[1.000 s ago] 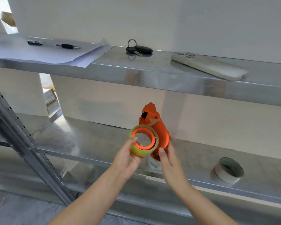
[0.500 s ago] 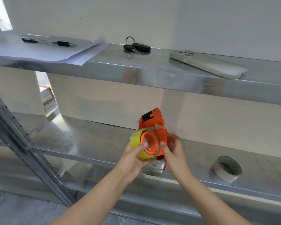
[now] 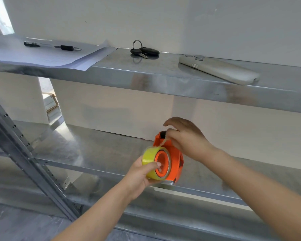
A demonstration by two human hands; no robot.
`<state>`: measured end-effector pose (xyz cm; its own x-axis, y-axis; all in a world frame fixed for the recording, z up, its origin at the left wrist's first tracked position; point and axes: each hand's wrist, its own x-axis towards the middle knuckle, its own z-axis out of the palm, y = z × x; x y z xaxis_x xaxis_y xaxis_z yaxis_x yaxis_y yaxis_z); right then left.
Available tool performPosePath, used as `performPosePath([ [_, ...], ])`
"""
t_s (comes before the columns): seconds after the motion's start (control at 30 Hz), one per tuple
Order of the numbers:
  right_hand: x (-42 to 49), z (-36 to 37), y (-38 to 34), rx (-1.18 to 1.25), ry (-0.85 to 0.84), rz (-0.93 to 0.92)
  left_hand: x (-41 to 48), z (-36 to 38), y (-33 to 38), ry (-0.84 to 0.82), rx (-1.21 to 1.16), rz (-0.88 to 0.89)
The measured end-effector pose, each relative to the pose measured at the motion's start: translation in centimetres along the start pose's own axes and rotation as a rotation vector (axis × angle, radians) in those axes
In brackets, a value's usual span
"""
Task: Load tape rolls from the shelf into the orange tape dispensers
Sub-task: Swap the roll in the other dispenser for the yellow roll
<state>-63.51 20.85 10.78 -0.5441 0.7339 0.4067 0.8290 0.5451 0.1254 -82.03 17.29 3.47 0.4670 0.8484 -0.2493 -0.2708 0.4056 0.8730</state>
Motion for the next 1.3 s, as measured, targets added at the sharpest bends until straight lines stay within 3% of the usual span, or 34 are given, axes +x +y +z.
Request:
performPosePath([
  [0.07,1.3,-0.9,0.7,0.082,-0.045,0.017,-0.3,0.0,-0.2,0.008,0.053,-0.012],
  [0.17,2.8,-1.7,2.7,0.315,-0.008,0.227,-0.6,-0.2,-0.2,0.006,0.116,-0.012],
  [0.37,3.0,-1.6,4.9,0.637,0.061,0.375,-1.7,-0.4,0.5,-0.032,0.175,0.009],
  [0.8,-0.3,-1.1,6.7,1.000,0.276,0.729,-1.9,0.9,2.2,-0.038,0.202,0.000],
  [1.07,-2.3,0.4,6.7,1.151,0.413,0.971,-1.5,1.6,1.9,0.052,0.252,0.019],
  [1.23,-4.0,3.5,3.7,1.395,0.289,1.237,-1.4,1.5,1.4,0.085,0.167,0.057],
  [1.3,-4.5,4.4,1.1,1.559,0.268,1.242,-1.5,1.6,1.5,0.114,0.097,0.054],
])
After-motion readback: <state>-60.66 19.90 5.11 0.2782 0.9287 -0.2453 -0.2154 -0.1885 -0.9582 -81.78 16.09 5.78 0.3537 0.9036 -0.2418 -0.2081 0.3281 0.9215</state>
